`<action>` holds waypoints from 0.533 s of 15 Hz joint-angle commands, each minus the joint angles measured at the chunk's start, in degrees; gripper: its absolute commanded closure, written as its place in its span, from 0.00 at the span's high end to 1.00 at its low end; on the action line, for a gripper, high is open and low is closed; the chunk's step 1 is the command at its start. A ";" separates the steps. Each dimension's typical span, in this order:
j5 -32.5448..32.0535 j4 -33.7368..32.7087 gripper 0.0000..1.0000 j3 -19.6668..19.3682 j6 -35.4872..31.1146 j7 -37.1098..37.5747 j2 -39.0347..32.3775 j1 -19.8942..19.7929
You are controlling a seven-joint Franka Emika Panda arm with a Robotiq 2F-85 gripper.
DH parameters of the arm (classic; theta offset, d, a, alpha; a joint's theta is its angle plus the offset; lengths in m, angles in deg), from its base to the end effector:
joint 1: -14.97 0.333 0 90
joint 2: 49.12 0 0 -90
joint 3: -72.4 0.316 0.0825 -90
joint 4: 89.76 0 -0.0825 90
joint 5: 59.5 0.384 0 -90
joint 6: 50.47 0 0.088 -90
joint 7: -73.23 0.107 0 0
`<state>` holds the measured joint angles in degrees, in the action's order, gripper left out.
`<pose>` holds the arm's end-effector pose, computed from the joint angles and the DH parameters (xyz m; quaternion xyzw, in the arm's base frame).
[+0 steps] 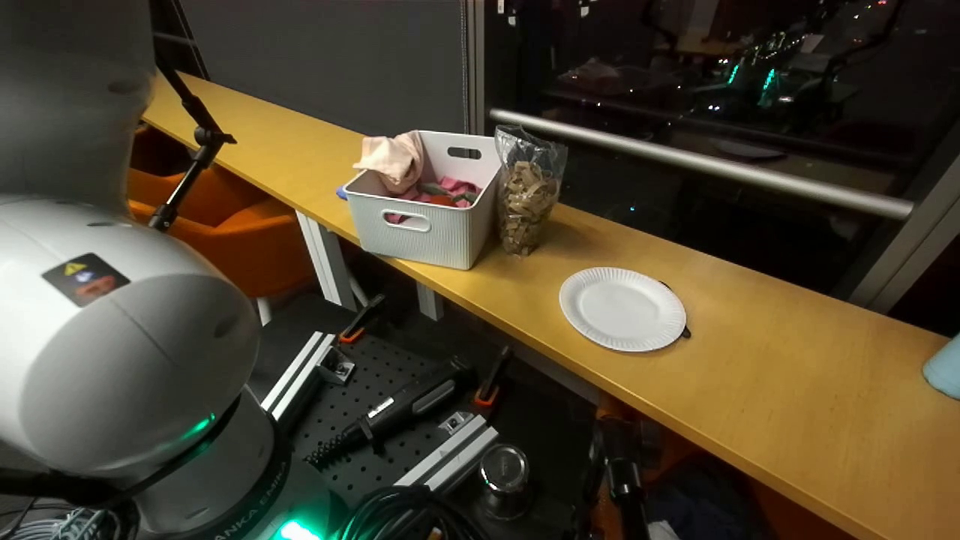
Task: Place some rubber bands from the plastic on the white plate.
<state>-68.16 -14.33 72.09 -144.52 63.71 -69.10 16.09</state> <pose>0.6613 -0.0052 0.5398 0.9924 0.0961 -0.0176 0.0750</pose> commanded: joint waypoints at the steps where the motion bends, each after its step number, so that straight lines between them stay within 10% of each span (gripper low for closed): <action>1: 1.60 3.16 1.00 -0.32 -3.24 0.56 3.66 -1.16; 8: 5.57 3.23 1.00 1.07 -14.59 -1.63 -1.51 -2.36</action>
<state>-65.33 -10.55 72.06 -155.41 63.68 -67.95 14.26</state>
